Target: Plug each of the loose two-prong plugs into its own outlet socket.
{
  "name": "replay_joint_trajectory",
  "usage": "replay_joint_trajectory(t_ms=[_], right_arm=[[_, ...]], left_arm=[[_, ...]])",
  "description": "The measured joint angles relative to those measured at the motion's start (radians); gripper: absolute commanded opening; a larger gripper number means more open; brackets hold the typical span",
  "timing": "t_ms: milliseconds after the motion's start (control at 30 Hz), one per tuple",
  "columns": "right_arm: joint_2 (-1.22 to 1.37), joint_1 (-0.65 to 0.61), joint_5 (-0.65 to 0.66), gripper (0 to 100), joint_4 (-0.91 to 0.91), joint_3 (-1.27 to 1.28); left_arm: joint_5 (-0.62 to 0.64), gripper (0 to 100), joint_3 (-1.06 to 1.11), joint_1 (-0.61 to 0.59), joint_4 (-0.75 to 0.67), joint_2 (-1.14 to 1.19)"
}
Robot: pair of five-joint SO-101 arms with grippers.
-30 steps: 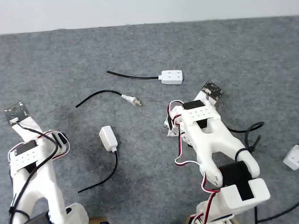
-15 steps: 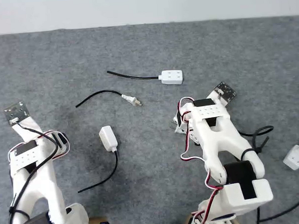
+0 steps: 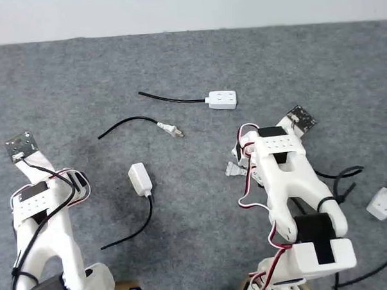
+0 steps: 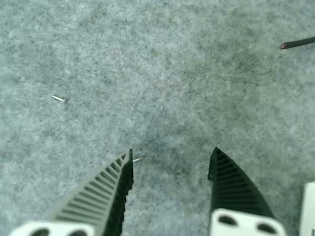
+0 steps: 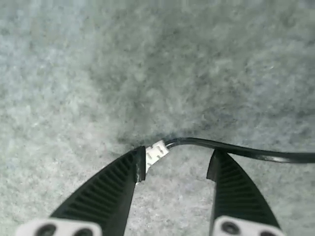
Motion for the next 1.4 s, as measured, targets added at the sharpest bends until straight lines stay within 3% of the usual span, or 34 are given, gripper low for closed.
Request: replay_joint_trajectory(t_ms=[233, 400, 867, 1000, 1233, 1400], right_arm=[[0.000, 0.015, 0.000, 20.6, -0.097, 0.074], [-0.003, 0.023, 0.000, 9.5, -0.130, 0.089], [0.048, 0.029, 0.043, 8.9, -0.133, 0.061], [0.048, 0.029, 0.058, 0.4, -0.133, 0.061], [0.057, 0.028, 0.123, 2.7, -0.141, 0.038], [0.058, 0.023, 0.123, 12.5, -0.144, 0.038]], left_arm=[[0.000, 23, 0.000, 0.000, 0.000, 0.000], [0.000, 23, 0.000, 0.000, 0.000, 0.000], [0.000, 23, 0.000, 0.000, 0.000, 0.000], [0.000, 23, 0.000, 0.000, 0.000, 0.000], [0.000, 23, 0.000, 0.000, 0.000, 0.000], [0.000, 23, 0.000, 0.000, 0.000, 0.000]])
